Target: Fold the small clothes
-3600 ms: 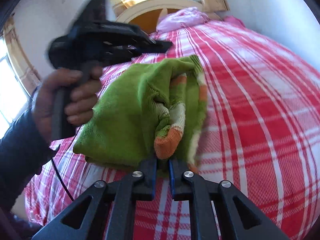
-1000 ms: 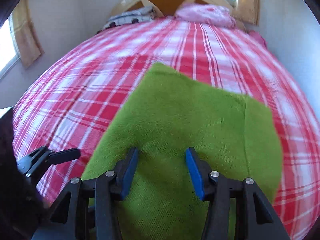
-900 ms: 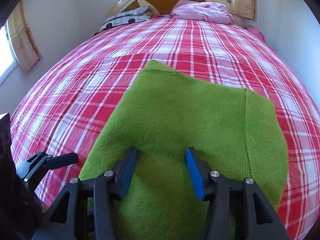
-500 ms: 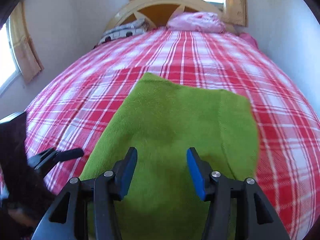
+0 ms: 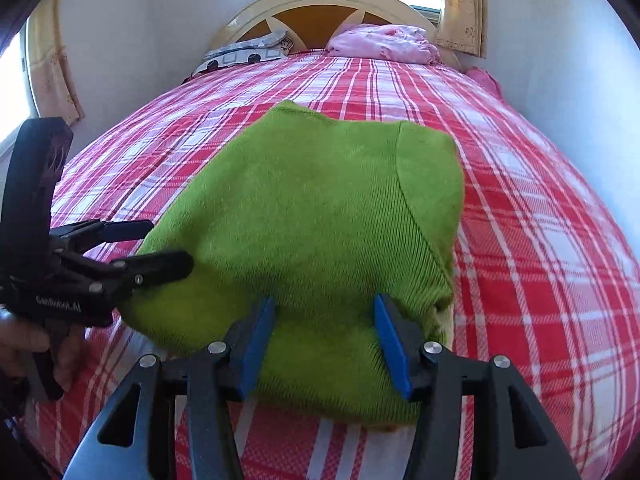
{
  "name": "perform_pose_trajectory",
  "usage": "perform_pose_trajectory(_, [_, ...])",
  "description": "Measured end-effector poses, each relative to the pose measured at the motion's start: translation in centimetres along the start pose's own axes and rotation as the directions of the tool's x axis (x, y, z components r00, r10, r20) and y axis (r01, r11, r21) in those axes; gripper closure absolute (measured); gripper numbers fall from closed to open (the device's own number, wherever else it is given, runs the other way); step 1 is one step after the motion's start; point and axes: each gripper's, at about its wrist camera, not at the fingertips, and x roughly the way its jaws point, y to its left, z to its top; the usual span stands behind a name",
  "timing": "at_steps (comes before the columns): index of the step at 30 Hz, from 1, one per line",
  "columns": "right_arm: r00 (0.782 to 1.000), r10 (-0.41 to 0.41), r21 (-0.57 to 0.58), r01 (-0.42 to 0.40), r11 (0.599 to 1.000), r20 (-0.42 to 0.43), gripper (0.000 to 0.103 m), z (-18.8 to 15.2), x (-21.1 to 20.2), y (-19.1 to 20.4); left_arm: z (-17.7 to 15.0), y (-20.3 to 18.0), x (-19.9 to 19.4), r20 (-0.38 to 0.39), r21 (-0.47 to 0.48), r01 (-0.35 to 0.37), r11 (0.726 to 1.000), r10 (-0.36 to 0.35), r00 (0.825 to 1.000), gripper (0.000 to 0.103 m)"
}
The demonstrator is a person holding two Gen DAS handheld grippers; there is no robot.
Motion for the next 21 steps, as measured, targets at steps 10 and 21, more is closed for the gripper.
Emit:
perform_pose_trajectory(10, [1.000, 0.018, -0.057, -0.020, 0.998, -0.024, 0.048, -0.4, 0.1, 0.1, -0.4, -0.4, 0.0, -0.009, 0.008, -0.025, 1.000, 0.025, 1.000, 0.000])
perform_pose_trajectory(21, [0.995, 0.099, 0.067, -0.101, 0.993, 0.029, 0.048, -0.3, -3.2, -3.2, 0.9, -1.2, -1.6, 0.030, 0.073, -0.055, 0.996, 0.053, 0.998, 0.000])
